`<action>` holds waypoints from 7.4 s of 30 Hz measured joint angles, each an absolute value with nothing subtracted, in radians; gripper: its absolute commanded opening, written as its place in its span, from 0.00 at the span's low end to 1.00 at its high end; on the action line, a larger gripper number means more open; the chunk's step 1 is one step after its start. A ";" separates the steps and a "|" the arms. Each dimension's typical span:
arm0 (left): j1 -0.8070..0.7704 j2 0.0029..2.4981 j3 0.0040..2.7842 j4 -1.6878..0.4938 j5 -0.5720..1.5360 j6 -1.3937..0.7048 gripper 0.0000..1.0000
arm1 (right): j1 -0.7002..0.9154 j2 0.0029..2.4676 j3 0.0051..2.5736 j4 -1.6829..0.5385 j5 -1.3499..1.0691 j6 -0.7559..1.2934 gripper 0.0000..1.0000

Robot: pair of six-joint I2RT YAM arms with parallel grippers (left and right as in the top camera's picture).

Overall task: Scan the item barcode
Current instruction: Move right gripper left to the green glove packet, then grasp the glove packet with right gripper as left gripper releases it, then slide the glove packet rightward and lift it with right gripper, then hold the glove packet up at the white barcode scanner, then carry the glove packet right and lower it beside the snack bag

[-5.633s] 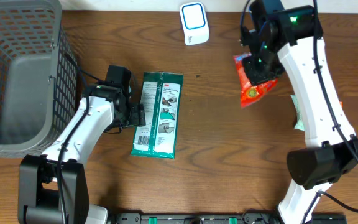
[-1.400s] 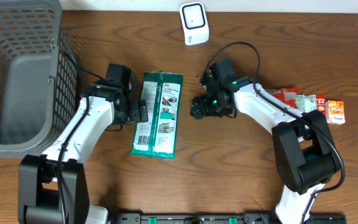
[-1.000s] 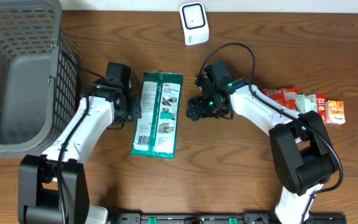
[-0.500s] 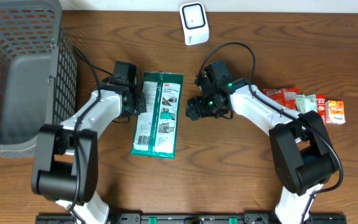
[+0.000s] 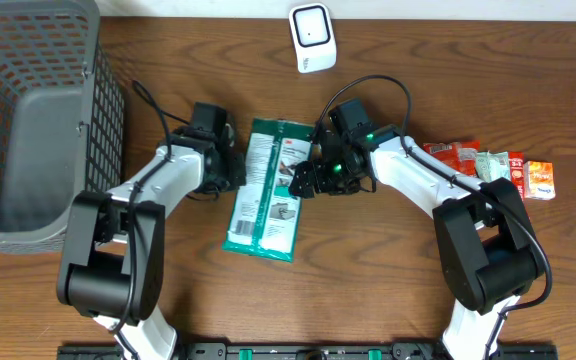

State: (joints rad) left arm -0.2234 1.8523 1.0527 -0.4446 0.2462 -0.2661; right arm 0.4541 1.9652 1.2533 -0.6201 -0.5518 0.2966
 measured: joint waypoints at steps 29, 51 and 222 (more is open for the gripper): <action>-0.326 1.842 1.029 -0.437 0.310 -0.288 0.17 | 0.435 1.950 1.013 -0.316 -0.796 0.356 0.44; -0.329 1.840 1.026 -0.432 0.309 -0.303 0.17 | 0.468 1.957 0.997 -0.194 -0.790 0.387 0.24; -0.073 1.563 0.993 -0.550 0.203 -0.291 0.86 | 0.230 2.002 1.742 -1.235 0.156 0.114 0.01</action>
